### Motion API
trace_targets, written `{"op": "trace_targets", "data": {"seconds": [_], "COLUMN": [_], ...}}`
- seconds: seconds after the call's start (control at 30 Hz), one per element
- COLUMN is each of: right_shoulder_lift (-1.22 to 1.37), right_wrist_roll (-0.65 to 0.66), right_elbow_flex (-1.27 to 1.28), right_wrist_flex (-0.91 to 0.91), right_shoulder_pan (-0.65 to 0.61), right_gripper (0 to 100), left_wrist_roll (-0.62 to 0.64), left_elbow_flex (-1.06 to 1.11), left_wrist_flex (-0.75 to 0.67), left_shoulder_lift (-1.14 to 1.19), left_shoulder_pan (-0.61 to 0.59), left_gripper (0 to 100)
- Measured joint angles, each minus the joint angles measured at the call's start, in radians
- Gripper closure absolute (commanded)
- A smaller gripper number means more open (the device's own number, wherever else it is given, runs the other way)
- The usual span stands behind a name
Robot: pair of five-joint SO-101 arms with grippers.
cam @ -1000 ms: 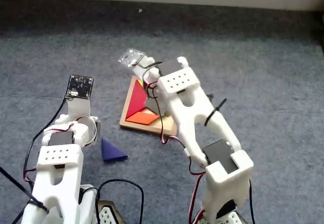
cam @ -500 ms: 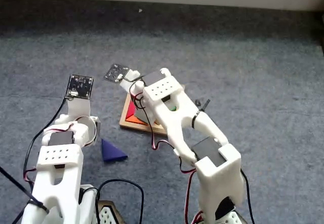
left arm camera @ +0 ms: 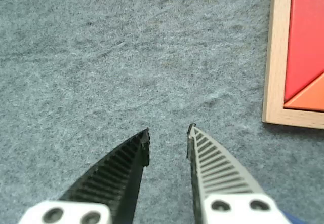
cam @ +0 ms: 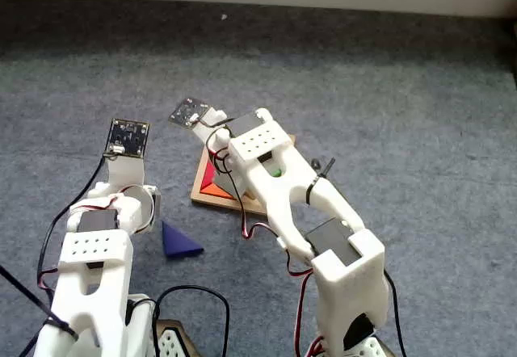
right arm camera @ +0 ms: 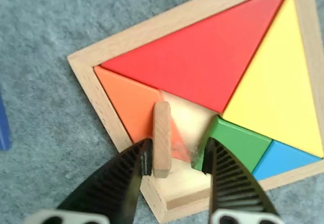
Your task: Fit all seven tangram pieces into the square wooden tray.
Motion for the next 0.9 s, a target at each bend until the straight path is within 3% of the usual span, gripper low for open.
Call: {"op": "trace_targets", "data": {"seconds": [0.7, 0.9], "right_shoulder_lift": [-0.017, -0.074], "right_wrist_roll": [0.0, 0.0], "right_elbow_flex": [-0.038, -0.026], "right_wrist_flex": [-0.002, 0.002], "right_shoulder_pan": [0.069, 0.132], "right_gripper": [84.2, 98.6], "left_wrist_roll": [0.0, 0.0], "left_elbow_flex": [0.0, 0.0], "left_wrist_flex": [0.0, 0.0], "left_shoulder_lift": [0.0, 0.0], "left_shoulder_pan": [0.0, 0.0], "left_gripper": [87, 87]}}
